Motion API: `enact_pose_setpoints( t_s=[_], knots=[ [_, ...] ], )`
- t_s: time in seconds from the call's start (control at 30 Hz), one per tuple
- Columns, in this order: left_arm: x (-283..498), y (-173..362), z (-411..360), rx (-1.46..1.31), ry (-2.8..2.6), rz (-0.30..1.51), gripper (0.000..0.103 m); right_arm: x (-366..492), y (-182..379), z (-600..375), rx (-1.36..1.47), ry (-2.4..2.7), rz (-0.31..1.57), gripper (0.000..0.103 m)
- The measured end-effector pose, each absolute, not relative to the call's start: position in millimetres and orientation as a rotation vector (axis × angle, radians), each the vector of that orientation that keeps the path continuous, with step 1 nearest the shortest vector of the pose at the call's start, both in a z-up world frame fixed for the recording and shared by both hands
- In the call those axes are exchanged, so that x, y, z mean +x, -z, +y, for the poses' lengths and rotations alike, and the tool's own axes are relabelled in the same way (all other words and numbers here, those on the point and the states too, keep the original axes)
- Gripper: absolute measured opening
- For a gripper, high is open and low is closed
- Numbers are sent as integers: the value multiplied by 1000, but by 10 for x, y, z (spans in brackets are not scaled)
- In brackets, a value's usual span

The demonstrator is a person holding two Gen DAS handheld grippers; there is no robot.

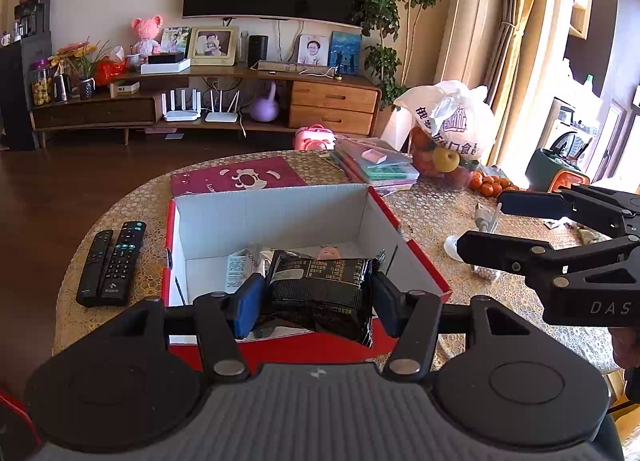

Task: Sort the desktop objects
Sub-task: 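Carry the black packet with the left tool while the right tool carries the cable over the box, then lower the packet and cable into the box and open both tools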

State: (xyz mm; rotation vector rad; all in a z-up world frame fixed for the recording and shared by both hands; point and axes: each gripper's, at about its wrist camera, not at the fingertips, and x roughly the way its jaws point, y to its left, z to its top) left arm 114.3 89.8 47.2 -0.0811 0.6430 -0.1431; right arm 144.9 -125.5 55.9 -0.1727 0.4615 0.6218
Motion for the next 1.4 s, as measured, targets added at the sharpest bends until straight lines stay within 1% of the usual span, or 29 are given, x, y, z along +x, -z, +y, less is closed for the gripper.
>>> enact_pose_setpoints(
  t_s=[0.4, 0.93, 1.4],
  knots=[
    [1638, -258, 1099, -64, 102, 694, 57, 1834, -315, -988, -203, -644, 542, 73],
    [2284, 114, 1150, -23, 96, 795, 57, 2270, 134, -748, -251, -666, 685, 72],
    [2780, 332, 1120, -13, 68, 890, 57, 2403, 381, -538, -286, -679, 769, 72]
  ],
)
